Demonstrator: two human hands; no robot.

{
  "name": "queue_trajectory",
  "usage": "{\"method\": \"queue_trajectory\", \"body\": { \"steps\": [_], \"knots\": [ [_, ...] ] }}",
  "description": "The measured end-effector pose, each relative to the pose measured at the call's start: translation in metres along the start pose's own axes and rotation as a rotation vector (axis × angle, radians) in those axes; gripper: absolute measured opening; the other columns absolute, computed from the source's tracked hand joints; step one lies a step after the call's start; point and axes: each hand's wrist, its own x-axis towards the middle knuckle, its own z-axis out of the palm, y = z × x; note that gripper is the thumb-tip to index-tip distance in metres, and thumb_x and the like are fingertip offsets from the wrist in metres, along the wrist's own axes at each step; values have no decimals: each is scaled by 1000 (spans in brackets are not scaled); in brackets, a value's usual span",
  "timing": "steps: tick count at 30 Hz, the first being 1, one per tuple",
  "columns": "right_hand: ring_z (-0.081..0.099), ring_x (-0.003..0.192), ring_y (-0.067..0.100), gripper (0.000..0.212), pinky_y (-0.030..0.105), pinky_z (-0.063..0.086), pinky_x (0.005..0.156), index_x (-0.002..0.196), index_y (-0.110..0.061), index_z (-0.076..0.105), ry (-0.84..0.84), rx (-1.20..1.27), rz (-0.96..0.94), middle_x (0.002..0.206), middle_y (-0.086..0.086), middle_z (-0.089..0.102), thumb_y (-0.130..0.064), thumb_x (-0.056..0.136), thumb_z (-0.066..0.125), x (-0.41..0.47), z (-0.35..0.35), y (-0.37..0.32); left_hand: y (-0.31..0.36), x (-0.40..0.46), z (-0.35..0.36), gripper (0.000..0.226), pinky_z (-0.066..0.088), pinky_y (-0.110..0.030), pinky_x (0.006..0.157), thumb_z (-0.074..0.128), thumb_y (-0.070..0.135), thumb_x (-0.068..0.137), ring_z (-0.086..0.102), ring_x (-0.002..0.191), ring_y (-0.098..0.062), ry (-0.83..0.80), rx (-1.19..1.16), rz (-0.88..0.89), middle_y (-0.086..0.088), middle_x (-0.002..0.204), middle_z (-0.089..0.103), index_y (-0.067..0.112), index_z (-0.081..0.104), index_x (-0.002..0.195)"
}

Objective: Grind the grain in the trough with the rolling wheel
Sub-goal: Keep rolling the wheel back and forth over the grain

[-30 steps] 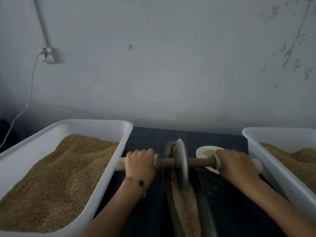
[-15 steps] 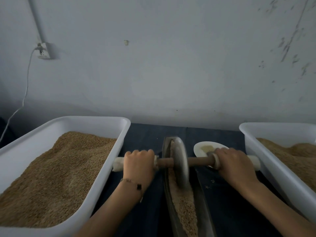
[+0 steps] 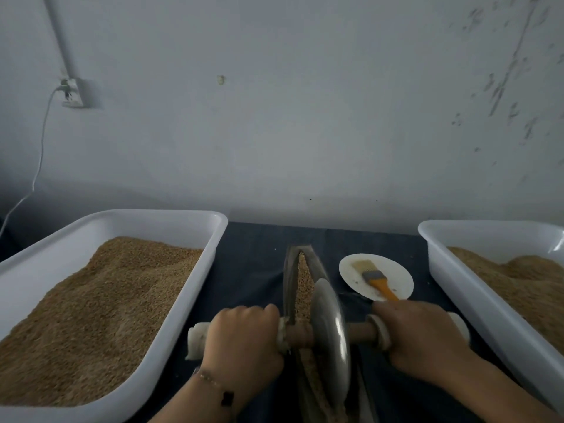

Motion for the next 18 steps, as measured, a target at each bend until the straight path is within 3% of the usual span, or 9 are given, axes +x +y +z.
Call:
{"method": "queue_trajectory", "body": {
  "steps": [2, 4, 8, 13, 18],
  "knots": [
    [57, 80, 8, 21, 23, 41, 64, 75, -37, 38, 6, 26, 44, 80, -14, 55, -32, 78, 57, 27, 6, 5, -5, 21, 8, 16, 30, -26, 57, 47, 39, 86, 46, 66, -10, 32, -5, -26, 11, 72, 45, 30, 37, 77],
    [57, 78, 15, 16, 29, 37, 61, 76, -33, 40, 63, -9, 72, 82, -9, 57, -34, 77, 56, 57, 10, 8, -12, 47, 17, 17, 34, -26, 61, 47, 39, 88, 46, 66, -10, 92, -15, -56, 11, 73, 47, 28, 40, 77],
    [56, 76, 17, 16, 30, 27, 59, 78, -29, 41, 215, -107, 58, 81, -9, 56, -25, 78, 56, 104, 7, 15, -24, 96, 24, 17, 35, -27, 68, 48, 34, 90, 50, 69, -12, 198, -31, -147, 7, 76, 53, 23, 44, 78],
    [51, 70, 15, 17, 29, 24, 56, 77, -27, 40, 256, -118, 70, 76, -10, 53, -17, 77, 54, 120, 12, 24, -27, 115, 27, 17, 30, -28, 65, 51, 31, 88, 44, 66, -14, 296, 79, -176, 6, 77, 58, 23, 42, 76],
    [59, 75, 16, 7, 32, 42, 64, 81, -27, 51, 177, 65, 127, 78, -9, 59, -24, 83, 56, 90, 22, 18, -18, 98, 22, 16, 37, -27, 69, 53, 32, 89, 51, 71, -14, 263, 152, -86, 6, 77, 55, 22, 44, 80]
  ]
}}
